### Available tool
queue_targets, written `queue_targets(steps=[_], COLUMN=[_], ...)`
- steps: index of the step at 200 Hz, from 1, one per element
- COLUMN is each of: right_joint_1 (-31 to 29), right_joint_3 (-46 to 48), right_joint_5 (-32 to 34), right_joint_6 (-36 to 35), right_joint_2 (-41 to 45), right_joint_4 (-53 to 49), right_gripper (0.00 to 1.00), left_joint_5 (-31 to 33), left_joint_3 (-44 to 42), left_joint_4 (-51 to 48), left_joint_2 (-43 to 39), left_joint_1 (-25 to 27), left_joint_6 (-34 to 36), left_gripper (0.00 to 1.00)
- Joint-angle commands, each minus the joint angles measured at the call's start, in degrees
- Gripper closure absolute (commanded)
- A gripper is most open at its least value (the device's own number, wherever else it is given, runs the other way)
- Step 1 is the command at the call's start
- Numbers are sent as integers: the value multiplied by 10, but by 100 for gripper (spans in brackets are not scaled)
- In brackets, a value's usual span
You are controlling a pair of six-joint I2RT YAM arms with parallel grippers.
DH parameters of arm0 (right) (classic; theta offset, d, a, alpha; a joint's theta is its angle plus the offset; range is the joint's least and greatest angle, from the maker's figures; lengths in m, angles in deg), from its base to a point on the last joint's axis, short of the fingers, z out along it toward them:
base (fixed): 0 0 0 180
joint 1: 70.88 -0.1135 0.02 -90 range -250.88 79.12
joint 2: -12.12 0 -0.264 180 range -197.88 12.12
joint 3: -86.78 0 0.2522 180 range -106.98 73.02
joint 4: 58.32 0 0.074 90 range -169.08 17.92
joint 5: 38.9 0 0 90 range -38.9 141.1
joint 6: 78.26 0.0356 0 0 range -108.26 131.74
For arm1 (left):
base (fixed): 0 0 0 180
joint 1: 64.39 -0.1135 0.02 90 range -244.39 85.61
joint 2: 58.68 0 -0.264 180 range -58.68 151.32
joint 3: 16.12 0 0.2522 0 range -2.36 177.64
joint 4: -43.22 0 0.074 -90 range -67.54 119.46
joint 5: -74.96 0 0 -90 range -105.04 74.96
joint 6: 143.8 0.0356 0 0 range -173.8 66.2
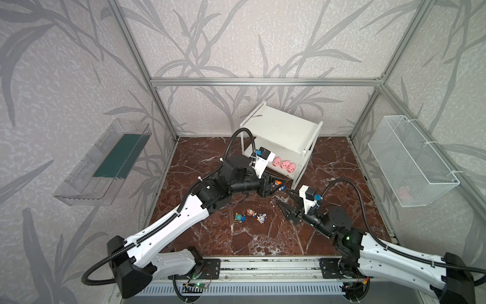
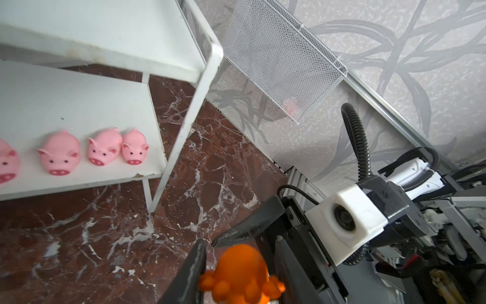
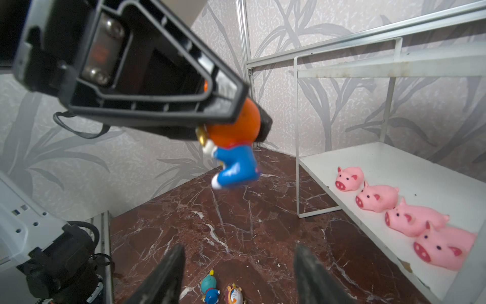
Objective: Place and organize the plastic toys onto the shelf
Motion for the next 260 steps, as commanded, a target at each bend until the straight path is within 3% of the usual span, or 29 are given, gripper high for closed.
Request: queue_targets(steps=[1, 51, 89, 133, 193, 260], right_joint_1=[1, 1, 2, 1, 2, 1], right_joint_3=[5, -10, -30, -82, -133, -195], right_joint_5=[17, 60, 95, 130, 154, 163], right_joint_6=[-24, -79, -93, -94, -87, -90], right_joint_2=[50, 167, 235, 225, 213, 213], right_joint_4=[-91, -286, -349, -400, -452, -540], right_gripper=[23, 11, 7, 0, 1, 1], left_joint_5=[49, 132, 180, 242, 302, 351], left_joint_3=[63, 246, 376, 496, 682, 787], left_joint_4=[-55, -131, -194, -251, -345, -390], left_joint_2=[28, 133, 217, 303, 420, 493], left_joint_1=[-1, 0, 2, 16, 37, 60], left_joint_6=[59, 118, 136, 140, 143, 140], left_gripper=[67, 68, 68, 68, 68, 67])
